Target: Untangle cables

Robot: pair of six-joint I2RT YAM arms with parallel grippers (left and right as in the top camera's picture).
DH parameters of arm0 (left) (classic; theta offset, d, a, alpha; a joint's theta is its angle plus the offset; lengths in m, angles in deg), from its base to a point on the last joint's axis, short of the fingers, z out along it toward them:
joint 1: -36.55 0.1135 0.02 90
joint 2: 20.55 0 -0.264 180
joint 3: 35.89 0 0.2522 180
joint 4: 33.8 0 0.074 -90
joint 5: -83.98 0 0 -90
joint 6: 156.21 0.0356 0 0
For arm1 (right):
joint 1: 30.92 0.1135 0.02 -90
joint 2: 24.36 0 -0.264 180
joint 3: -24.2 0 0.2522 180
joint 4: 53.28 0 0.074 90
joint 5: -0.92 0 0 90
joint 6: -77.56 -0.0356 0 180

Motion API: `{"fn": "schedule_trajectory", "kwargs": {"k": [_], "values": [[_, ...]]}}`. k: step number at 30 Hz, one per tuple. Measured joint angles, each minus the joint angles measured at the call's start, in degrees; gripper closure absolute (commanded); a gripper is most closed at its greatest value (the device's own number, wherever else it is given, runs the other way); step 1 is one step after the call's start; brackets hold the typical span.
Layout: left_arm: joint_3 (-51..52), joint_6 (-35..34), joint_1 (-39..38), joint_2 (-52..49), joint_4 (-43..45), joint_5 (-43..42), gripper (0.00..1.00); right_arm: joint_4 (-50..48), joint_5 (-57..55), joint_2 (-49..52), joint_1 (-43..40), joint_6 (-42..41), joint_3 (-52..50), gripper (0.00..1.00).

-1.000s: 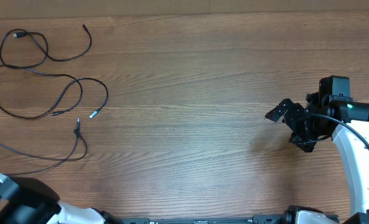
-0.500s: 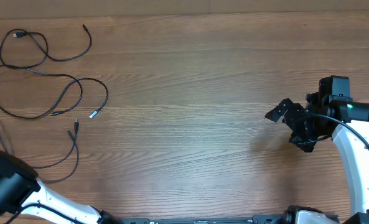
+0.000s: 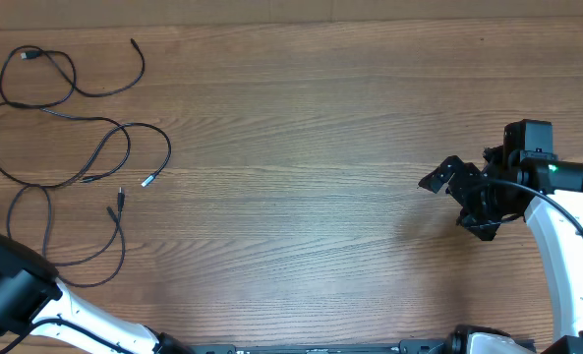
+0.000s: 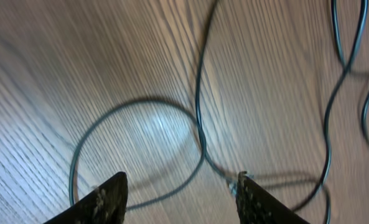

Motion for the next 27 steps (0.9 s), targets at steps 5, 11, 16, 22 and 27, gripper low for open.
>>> {"fn": "schedule_trajectory", "kwargs": {"k": [5,11,16,22,27], "values": [[0.15,5.35,-1.6,0.0,-2.89,-0.48,0.37,-0.02,-0.02,0.0,0.0,0.02,0.0,0.0],[4.35,8.87,-4.98,-0.26,-2.51,0.15,0.23,-0.04,0.0,0.0,0.0,0.0,0.0,0.0],[10.49,10.64,-7.5,-0.96,0.57,2.99,0.18,-0.02,0.0,0.0,0.0,0.02,0.0,0.0],[16.17,10.95,-8.13,-1.29,4.2,6.91,0.26,-0.04,0.02,0.0,0.0,0.0,0.0,0.0],[21.11,12.02,-8.13,-1.33,10.08,8.22,0.65,-0.02,0.0,0.0,0.0,0.0,0.0,0.0]]}}
